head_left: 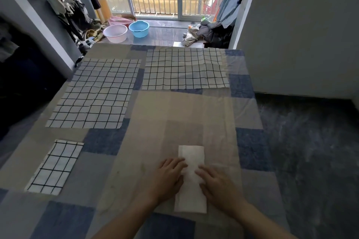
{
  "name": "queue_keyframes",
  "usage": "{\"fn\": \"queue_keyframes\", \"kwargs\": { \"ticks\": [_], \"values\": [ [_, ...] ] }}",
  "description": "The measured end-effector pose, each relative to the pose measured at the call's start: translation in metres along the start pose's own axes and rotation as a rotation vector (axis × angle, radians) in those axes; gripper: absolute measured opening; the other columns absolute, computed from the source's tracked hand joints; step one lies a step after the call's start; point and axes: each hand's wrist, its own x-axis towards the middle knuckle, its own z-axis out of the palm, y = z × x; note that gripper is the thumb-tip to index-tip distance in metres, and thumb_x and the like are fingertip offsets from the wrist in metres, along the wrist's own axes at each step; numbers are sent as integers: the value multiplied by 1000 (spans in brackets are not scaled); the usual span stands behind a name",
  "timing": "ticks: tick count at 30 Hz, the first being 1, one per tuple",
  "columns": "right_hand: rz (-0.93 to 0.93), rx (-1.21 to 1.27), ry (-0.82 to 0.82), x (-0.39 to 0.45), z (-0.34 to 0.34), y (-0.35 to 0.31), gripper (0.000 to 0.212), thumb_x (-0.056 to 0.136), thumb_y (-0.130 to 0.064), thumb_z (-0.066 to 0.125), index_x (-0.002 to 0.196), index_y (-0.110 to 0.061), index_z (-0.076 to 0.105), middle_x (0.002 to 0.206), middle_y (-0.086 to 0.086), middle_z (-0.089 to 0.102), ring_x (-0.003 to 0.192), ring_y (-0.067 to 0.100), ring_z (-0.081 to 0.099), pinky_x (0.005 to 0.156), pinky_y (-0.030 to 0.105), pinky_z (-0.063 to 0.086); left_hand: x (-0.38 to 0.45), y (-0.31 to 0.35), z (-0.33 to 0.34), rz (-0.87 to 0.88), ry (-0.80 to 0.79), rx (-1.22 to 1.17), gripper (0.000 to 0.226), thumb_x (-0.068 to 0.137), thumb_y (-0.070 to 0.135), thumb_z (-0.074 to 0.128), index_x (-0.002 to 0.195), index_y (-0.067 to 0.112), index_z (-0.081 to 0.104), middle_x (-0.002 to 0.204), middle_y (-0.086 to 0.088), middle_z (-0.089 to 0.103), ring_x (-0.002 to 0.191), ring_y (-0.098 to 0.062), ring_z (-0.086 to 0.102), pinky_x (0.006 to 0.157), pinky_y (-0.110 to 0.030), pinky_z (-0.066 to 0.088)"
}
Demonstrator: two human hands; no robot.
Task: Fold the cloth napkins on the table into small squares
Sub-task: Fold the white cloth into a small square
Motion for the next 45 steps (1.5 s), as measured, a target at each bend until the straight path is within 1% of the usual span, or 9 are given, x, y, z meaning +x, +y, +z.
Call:
{"fn": "queue_keyframes", "kwargs": {
  "ticks": [4, 7, 9, 12, 14, 26, 30, 34, 45],
  "values": [
    [9, -139, -126, 28, -1, -5, 72, 93, -48, 42, 153, -19, 15, 160, -3, -1, 147, 16, 6, 117, 36, 14, 1, 1, 2, -207, 10, 34, 52, 88, 45, 35, 135, 26, 47, 144, 5, 45, 128, -17, 44, 105, -32, 33],
    [-52, -283, -160, 42, 10, -10, 80, 93, -58, 34, 153, -14, 5, 157, 1, -13, 145, 21, -12, 118, 45, -7, -4, -12, 3, -208, -74, 66, 57, 89, 49, 43, 141, 26, 40, 149, 4, 38, 134, -19, 40, 108, -35, 31],
    [-46, -301, -247, 47, 21, -11, 79, 95, -58, 31, 153, -15, -3, 156, 3, -18, 144, 21, -19, 113, 38, -24, -4, -20, 1, -212, -146, 55, 63, 90, 52, 46, 147, 28, 31, 157, 5, 25, 142, -17, 27, 114, -36, 22],
    [23, -284, -319, 44, 29, -14, 77, 90, -61, 37, 149, -12, 30, 157, 9, 27, 146, 24, 16, 115, 39, -8, -3, -26, -6, -203, -201, 71, 68, 91, 54, 48, 150, 32, 23, 161, 7, 12, 146, -17, 17, 116, -37, 17],
    [26, -279, -326, 43, 33, -15, 76, 87, -61, 41, 145, -11, 40, 151, 8, 39, 142, 22, 25, 114, 41, 3, -2, -27, -9, -206, -223, 84, 70, 90, 56, 48, 150, 34, 21, 162, 7, 7, 146, -19, 16, 115, -37, 17],
    [-12, -294, -234, 46, 40, -14, 75, 92, -57, 34, 148, -7, 32, 155, 10, 30, 146, 23, 13, 113, 43, 7, 1, -33, -5, -168, -243, 164, 62, 94, 48, 45, 150, 38, 21, 162, 4, 5, 142, -26, 23, 110, -41, 25],
    [-34, -216, -243, 47, 36, -16, 80, 94, -65, 11, 154, -13, 6, 161, 4, -2, 149, 23, -4, 116, 48, -3, -4, -23, -9, -214, -84, 108, 41, 94, 45, 45, 131, 29, 50, 145, 2, 41, 126, -22, 44, 98, -36, 36],
    [127, -135, -24, 64, 23, -12, 60, 92, -42, 42, 145, -15, 35, 151, 6, 37, 134, 27, 38, 103, 47, 35, -11, -4, -7, -290, 45, -19, 28, 93, 46, 50, 105, 24, 62, 110, 3, 56, 98, -16, 55, 81, -28, 38],
    [344, 59, -74, 129, -1, -5, 22, 78, -22, 67, 97, -13, 64, 111, 12, 51, 107, 30, 48, 85, 34, 41, 23, 6, -1, -595, 4, -230, 30, 81, 47, 66, 92, 20, 69, 98, -2, 64, 89, -21, 62, 77, -34, 51]
  ]
}}
